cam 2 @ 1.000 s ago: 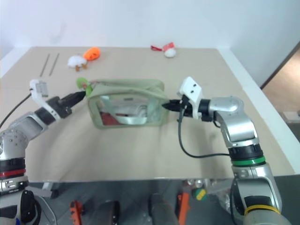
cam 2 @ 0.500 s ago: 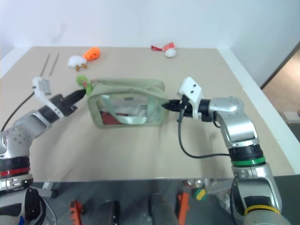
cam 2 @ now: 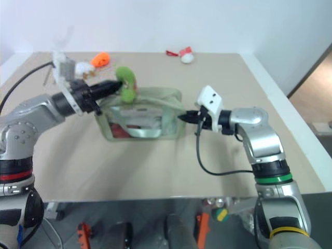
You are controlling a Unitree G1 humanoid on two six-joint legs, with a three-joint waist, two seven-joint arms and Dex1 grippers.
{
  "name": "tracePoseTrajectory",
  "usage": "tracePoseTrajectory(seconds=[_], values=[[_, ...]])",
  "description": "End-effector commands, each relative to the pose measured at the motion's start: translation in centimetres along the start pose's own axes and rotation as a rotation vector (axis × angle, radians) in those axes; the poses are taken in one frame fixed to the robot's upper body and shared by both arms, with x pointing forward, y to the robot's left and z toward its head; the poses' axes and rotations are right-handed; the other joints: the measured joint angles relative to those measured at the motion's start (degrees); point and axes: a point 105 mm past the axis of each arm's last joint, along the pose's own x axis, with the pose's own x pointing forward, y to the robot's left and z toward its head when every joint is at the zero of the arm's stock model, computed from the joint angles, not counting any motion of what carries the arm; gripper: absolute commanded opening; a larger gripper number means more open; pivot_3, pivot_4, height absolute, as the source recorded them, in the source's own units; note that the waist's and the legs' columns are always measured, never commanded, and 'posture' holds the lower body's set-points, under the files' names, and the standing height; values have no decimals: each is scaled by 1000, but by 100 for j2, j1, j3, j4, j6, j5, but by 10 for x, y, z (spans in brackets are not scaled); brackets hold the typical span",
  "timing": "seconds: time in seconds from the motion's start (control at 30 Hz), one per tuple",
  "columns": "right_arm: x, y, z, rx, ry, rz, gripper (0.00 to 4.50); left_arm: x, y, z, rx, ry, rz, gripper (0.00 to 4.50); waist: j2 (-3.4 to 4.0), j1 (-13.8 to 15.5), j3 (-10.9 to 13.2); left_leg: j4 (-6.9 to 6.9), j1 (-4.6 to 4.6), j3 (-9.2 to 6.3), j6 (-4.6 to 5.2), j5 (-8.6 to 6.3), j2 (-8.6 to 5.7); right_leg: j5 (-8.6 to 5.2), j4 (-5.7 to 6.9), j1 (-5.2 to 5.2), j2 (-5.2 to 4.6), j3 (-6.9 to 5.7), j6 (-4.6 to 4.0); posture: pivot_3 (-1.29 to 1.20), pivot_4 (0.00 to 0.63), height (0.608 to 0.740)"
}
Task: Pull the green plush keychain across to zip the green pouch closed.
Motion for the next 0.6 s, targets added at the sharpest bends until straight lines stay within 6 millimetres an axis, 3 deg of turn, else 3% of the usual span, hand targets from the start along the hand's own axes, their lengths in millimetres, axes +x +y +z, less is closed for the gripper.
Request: tracePoseTrajectory(seconds=[0.03, 0.27, 0.4, 0.6], values=[[2, 7, 2, -10, 0, 17, 0, -1, 0, 2, 45, 23, -15, 661, 0, 1, 0, 0, 0, 1, 0, 0, 0, 0, 0, 0, 0, 0, 0, 0, 150, 740], [-1, 8, 1, -6, 3, 10, 0, -3, 15, 13, 43, -20, 50, 3007, 0, 3, 0, 1, -1, 1, 0, 0, 0, 0, -1, 0, -1, 1, 1, 0, 150, 740], [1, 9, 2, -6, 2, 14, 0, -9, 20, 33, -20, -127, 71, 4302, 0, 6, 0, 2, -2, 0, 1, 0, 0, 0, -1, 0, -1, 0, 1, 0, 150, 740], [3, 7, 4, -12, -3, 21, 0, -37, 11, 49, -46, -203, 35, 4302, 0, -2, 0, 0, -2, 1, 1, 0, 0, 0, -1, 0, -1, 1, 1, 0, 150, 740]])
